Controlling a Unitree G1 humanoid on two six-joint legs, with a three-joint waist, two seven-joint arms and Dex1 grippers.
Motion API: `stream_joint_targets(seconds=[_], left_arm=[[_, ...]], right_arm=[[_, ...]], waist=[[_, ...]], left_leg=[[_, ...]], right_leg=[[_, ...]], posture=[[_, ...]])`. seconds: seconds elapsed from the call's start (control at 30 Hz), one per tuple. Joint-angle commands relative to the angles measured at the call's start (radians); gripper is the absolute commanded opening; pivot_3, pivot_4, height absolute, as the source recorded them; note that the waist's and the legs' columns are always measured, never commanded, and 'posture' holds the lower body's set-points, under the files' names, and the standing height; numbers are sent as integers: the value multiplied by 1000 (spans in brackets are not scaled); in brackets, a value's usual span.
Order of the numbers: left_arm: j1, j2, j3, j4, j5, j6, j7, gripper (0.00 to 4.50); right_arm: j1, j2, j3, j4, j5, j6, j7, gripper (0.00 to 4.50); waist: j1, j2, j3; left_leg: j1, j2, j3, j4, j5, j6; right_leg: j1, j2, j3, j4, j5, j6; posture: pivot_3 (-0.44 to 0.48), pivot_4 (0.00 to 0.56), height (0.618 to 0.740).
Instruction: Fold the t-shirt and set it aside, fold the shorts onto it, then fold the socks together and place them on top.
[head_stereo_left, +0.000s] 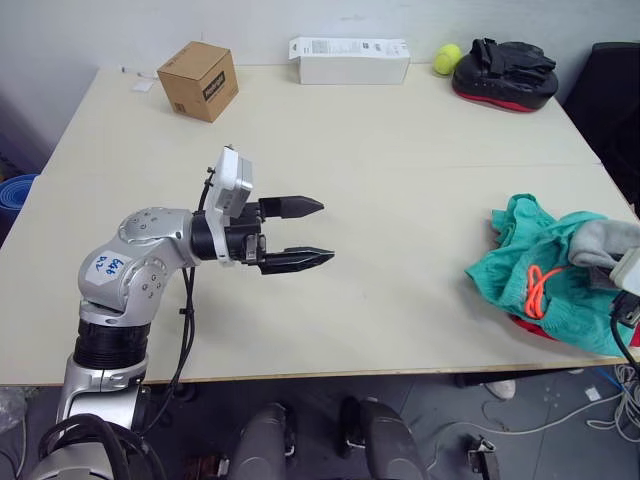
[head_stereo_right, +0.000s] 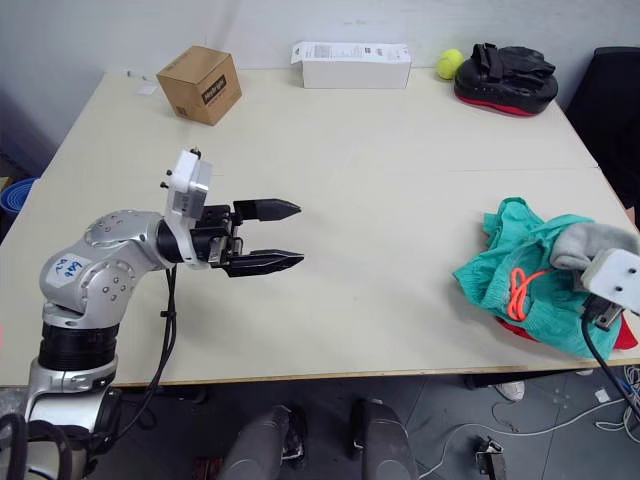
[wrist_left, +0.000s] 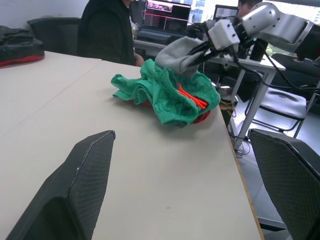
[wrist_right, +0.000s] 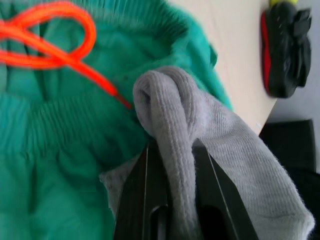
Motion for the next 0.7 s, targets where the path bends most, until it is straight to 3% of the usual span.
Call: stream_joint_targets(seconds=[0.03, 0.13, 0.43, 0.57, 0.7], left_arm=[[-17, 10, 19, -11, -6, -23, 9, 4463], [-16, 13, 20, -13, -4, -27, 18, 4463], [-7, 32, 19, -14, -11, -31, 11, 4500], [16, 72, 25, 5, -8, -34, -30, 4500], [58, 143, 74, -5, -32, -18, -61, 4500]], right_arm=[[-61, 11, 92, 115, -23, -55, -72, 0], [-128, 49, 165, 179, 15, -73, -78, 0], [-181, 76, 243, 220, 139, -53, -2, 3035], [-94, 29, 132, 77, 309, 92, 118, 4402], [6, -57, -73, -66, 576, 428, 302, 4457]], waist=[[-2, 1, 0], [-6, 1, 1], [-18, 1, 1], [-15, 2, 1], [-14, 6, 3]], left_leg=[[0, 0, 0, 0, 0, 0], [0, 0, 0, 0, 1, -1], [1, 1, 0, 1, 1, -1], [2, 1, -1, 0, 1, -2], [1, 2, -2, 0, 0, -2]], right_leg=[[0, 0, 0, 0, 0, 0], [0, 0, 0, 0, 0, 0], [1, 1, 1, 1, 0, 0], [2, 2, 1, 1, 0, 0], [2, 2, 1, 1, 0, 0]], posture=[[0, 150, 740], [0, 150, 740], [0, 150, 740], [0, 150, 740], [0, 150, 740]])
